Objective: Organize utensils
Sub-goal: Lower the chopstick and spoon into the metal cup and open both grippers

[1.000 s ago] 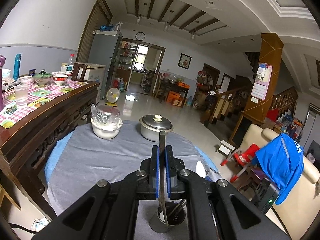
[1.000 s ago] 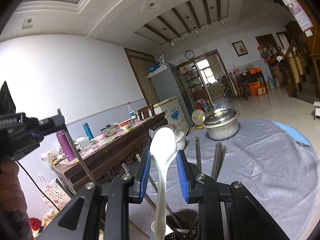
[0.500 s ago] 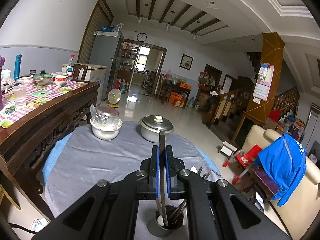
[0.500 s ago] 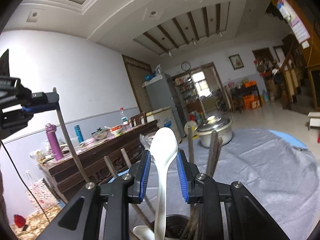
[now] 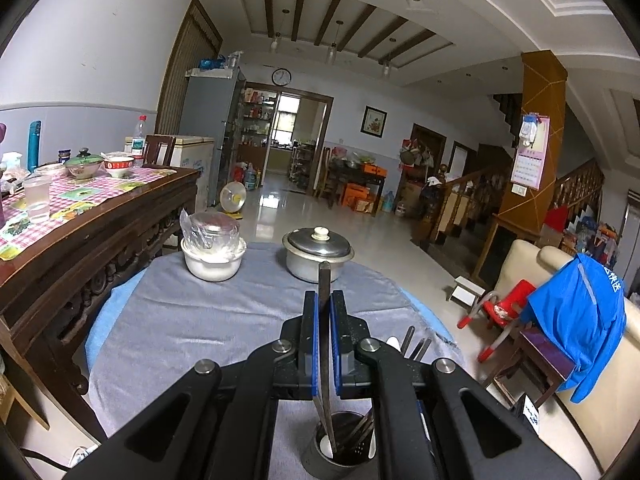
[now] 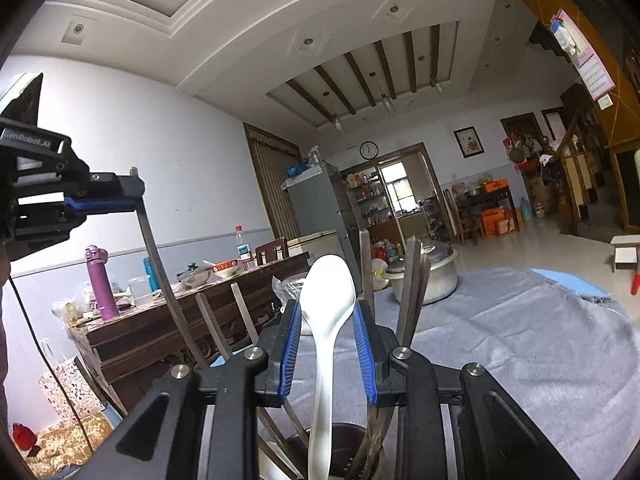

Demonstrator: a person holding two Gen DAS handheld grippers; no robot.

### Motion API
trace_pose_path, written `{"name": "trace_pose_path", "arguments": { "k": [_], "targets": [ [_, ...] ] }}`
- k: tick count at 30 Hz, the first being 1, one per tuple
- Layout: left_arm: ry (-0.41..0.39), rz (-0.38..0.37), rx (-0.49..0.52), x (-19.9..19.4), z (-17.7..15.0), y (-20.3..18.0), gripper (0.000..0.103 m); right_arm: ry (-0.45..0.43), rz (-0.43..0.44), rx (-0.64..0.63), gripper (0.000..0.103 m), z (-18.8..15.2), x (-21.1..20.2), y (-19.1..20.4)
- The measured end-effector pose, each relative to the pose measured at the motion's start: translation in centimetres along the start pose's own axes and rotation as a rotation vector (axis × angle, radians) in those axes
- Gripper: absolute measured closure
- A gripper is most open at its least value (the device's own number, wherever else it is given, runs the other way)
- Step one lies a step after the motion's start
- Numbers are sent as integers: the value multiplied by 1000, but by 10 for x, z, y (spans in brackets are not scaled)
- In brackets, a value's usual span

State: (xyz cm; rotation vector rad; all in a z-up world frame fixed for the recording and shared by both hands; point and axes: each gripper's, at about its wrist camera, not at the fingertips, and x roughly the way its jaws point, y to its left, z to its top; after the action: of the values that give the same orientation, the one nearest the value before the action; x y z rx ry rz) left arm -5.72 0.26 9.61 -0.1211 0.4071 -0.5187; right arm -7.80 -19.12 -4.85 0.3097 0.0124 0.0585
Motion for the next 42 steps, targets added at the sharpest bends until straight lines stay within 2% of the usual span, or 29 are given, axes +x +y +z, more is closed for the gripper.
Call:
{"name": "trace_pose_path", "arguments": {
  "k": [19, 30, 31, 32, 34, 42],
  "targets": [
    [78, -7, 5, 14, -13, 2, 97, 37, 11, -44, 74, -12, -9, 4],
    [106, -9, 5, 16, -13, 4, 97, 77, 15, -29, 72, -11, -17, 1],
    [108, -10, 7, 16, -12, 3, 97, 82, 19, -21, 68, -11, -17, 0],
    [110, -12, 9, 16, -13, 3, 97, 89, 20, -13, 58, -10, -17, -1],
    [113, -14, 9, 18, -11, 3, 97, 91, 20, -4, 49, -10, -18, -3],
    [114, -10, -1, 17, -12, 7, 97, 62, -10, 2, 49, -4, -22, -11]
  ]
}}
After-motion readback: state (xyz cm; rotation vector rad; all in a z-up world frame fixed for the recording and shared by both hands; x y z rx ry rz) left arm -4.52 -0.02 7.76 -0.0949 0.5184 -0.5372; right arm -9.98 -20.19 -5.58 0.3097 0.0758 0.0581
